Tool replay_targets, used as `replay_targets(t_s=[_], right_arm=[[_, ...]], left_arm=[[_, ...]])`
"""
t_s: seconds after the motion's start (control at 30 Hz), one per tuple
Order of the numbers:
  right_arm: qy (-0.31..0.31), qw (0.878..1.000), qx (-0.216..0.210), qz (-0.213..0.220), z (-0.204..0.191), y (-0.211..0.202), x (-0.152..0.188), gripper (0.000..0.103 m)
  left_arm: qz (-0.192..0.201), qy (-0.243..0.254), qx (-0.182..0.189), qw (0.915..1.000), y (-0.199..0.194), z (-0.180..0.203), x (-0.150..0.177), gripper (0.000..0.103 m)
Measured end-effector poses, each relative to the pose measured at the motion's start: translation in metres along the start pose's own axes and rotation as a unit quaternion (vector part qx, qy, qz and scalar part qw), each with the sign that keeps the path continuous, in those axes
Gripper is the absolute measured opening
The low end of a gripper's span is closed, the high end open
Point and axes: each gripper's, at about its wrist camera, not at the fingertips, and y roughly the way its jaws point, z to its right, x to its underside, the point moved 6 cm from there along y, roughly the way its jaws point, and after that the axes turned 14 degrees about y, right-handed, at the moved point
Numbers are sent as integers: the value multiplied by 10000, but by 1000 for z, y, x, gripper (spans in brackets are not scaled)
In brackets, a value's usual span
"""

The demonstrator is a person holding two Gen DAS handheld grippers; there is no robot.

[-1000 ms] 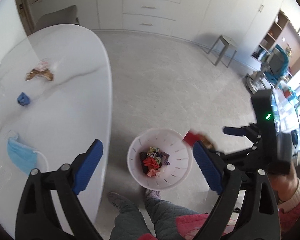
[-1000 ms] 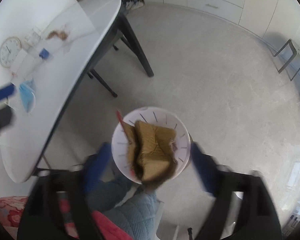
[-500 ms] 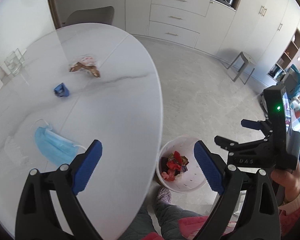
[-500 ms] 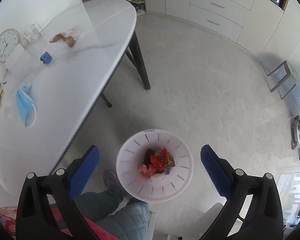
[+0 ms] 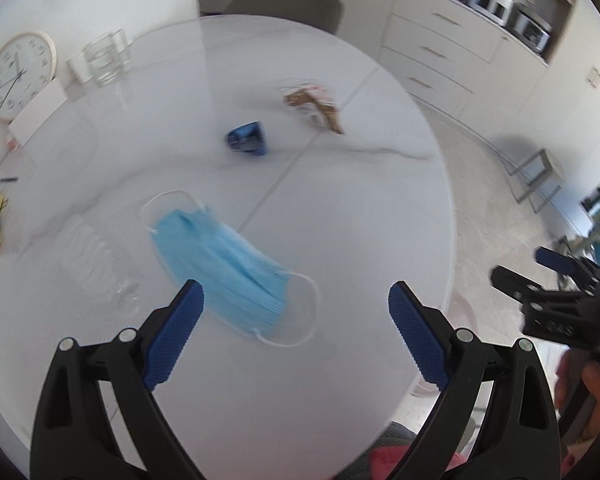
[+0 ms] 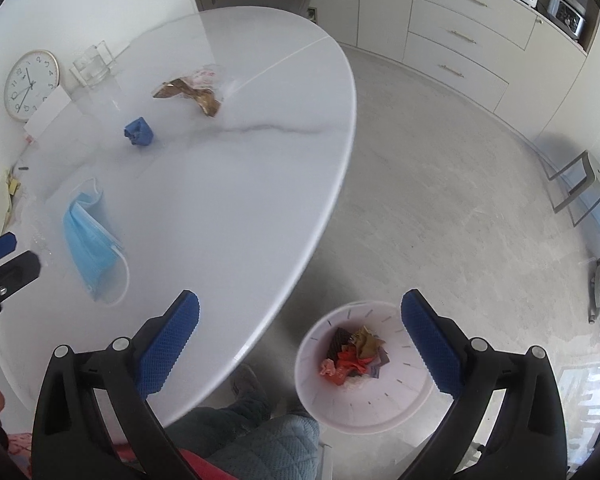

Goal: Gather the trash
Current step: 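Grasp the blue face mask with the left gripper while the right gripper grasps the snack bag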

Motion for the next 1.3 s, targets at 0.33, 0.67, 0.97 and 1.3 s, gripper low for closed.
replay_targets(t_s=[0.33, 0.67, 0.97, 1.3], right_arm=[[-568, 9982, -115, 142, -60, 13, -49, 100], [-1527, 9860, -663, -133, -103, 62, -126, 100], [-3365, 9312, -1294, -535, -147, 110, -180, 100], [-5480, 8143, -1542, -1130, -207, 148, -175, 100]], left_arm=[[-699, -1243, -41, 9898, 73, -49, 5, 89], [-1162, -1995, -153, 9729, 112, -60, -4, 55], [-1386, -1901, -284, 9715, 119, -57, -10, 13], [-1083, -2089, -373, 9712, 81, -64, -35, 13]])
